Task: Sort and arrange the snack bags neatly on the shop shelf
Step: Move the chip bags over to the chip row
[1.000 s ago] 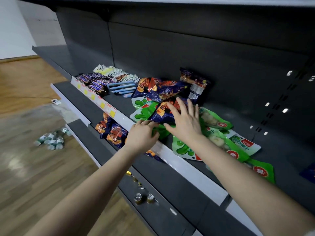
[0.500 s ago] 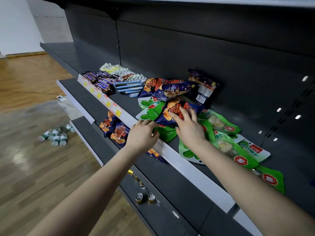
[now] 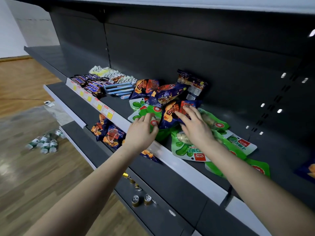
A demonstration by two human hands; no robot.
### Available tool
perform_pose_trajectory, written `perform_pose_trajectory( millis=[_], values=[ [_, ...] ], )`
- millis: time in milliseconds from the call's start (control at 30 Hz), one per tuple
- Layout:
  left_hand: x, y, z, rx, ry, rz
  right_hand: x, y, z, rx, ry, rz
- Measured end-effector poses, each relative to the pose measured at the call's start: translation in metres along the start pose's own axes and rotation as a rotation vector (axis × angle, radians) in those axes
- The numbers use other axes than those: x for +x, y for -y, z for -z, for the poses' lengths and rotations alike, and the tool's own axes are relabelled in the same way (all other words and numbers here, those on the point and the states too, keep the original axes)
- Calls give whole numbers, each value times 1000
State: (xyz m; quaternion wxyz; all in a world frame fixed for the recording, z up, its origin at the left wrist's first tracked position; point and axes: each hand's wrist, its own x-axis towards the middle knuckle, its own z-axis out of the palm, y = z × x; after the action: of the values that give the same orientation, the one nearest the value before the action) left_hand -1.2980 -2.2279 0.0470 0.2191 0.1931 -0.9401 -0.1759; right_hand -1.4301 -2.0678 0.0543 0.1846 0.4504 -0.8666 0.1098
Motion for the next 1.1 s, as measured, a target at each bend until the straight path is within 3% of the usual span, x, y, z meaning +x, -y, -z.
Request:
perform_pose_trajectory(
  millis=[333, 533, 767, 933, 1100],
  values=[
    [20, -55, -26, -502, 33, 17, -55, -31, 41, -5, -161, 157],
    [22, -99, -34, -1159, 133, 194, -86, -50, 57, -55, -207, 160],
    [17, -135, -45, -1224, 157, 127, -113, -72, 70, -259, -261, 25],
    [12, -151, -55, -1270, 87, 45, -133, -71, 74, -252, -299, -134],
    [4, -175, -66, -1274, 42, 127, -143, -59, 75, -235, -222, -250]
  ],
)
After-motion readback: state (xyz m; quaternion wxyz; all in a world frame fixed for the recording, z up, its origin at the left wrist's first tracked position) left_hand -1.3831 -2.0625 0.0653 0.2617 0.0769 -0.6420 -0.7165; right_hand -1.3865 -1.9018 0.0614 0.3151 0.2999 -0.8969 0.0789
